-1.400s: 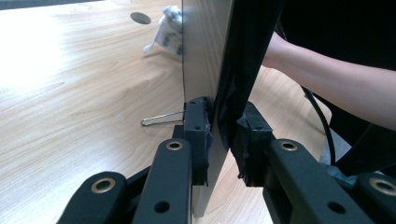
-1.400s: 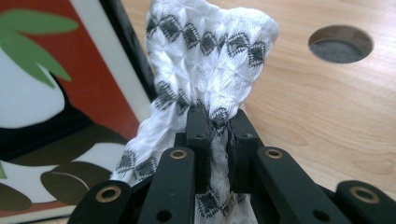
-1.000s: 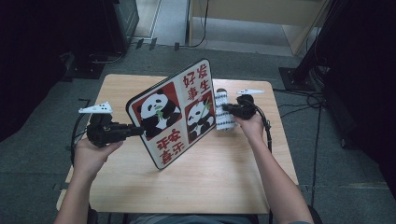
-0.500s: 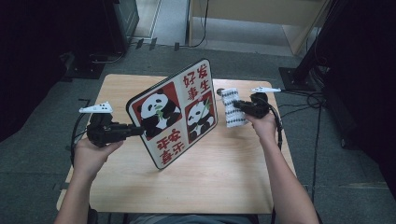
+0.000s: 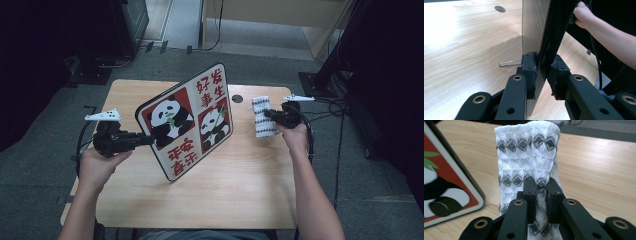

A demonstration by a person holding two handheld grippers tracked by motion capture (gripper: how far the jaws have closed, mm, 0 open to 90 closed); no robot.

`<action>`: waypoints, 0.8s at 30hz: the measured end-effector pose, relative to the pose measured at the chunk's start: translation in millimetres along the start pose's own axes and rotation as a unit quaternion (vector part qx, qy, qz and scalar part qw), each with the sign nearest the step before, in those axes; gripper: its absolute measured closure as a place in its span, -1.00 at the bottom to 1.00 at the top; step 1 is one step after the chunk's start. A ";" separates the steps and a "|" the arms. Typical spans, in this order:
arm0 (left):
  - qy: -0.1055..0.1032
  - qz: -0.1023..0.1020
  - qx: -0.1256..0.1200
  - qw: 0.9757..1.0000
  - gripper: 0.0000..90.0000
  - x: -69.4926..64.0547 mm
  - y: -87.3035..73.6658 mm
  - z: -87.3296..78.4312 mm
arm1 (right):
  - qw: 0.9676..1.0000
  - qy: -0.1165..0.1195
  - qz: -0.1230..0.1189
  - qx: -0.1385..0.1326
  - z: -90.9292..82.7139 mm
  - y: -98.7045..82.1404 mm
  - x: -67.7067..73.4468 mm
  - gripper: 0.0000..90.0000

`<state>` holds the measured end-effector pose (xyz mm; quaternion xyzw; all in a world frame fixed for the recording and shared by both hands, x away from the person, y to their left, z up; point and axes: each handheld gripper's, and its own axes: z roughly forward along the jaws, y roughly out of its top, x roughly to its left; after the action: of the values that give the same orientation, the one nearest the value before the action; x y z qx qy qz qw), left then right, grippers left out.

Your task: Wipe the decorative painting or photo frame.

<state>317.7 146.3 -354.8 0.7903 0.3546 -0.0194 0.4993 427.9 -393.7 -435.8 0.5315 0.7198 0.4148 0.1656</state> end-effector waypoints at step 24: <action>0.003 -0.001 0.000 1.000 0.71 0.5 -0.5 -1.1 | 0.997 -0.052 -0.003 0.052 48.7 -40.7 -17.5 0.75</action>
<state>317.3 147.6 -354.8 0.7903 0.3567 -0.0179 0.4980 442.1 -392.7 -500.0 0.5581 0.7321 0.3484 0.1763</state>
